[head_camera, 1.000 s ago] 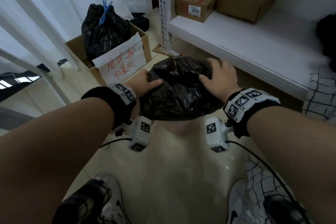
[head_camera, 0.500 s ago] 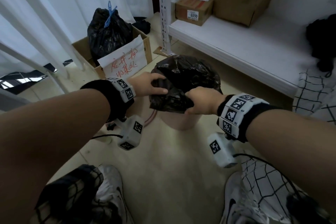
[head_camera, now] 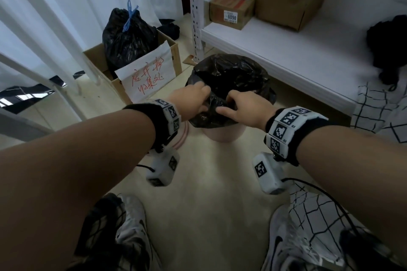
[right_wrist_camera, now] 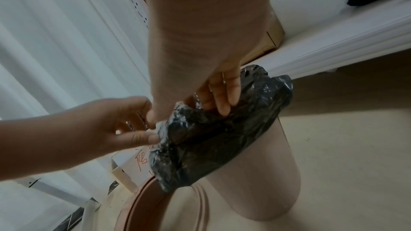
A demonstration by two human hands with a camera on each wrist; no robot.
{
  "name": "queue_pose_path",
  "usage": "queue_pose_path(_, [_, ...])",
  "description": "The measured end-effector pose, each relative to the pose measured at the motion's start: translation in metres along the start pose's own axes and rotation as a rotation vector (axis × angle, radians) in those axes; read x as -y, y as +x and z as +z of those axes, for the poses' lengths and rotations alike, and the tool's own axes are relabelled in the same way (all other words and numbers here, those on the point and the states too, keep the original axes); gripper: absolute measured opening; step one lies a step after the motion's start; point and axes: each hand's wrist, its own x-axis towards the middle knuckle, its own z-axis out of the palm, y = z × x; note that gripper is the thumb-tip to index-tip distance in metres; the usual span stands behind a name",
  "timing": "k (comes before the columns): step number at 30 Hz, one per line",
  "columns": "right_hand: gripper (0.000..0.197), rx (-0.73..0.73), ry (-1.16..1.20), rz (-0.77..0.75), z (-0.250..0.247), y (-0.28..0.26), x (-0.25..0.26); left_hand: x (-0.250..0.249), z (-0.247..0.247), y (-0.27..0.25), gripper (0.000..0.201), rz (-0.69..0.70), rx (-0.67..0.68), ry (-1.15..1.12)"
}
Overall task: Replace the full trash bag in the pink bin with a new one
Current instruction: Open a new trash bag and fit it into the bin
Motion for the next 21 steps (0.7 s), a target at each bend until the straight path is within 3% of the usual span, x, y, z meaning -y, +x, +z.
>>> queue_pose_path(4, [0.039,0.051,0.025,0.067,0.009,-0.001,-0.013,0.001,0.003,0.013,0.044,0.064,0.057,0.075])
queue_pose_path(7, [0.04,-0.075,0.114,0.293,0.008,-0.005,-0.03,-0.002,0.007,0.019,0.045,0.097,0.161,0.215])
queue_pose_path(11, [0.037,-0.312,0.322,0.643,-0.001,-0.004,-0.049,-0.008,0.016,0.031,0.036,0.077,0.29,0.219])
queue_pose_path(14, [0.043,-0.236,0.658,0.837,-0.001,0.003,-0.058,-0.012,0.021,0.04,0.037,0.143,0.413,0.333])
queue_pose_path(18, [0.021,-0.19,1.341,0.757,0.009,0.013,-0.055,0.004,0.028,0.052,0.036,0.234,0.459,0.512])
queue_pose_path(21, [0.022,-0.285,1.416,0.67,0.017,0.019,-0.049,0.03,0.041,0.046,0.051,0.091,0.391,0.344])
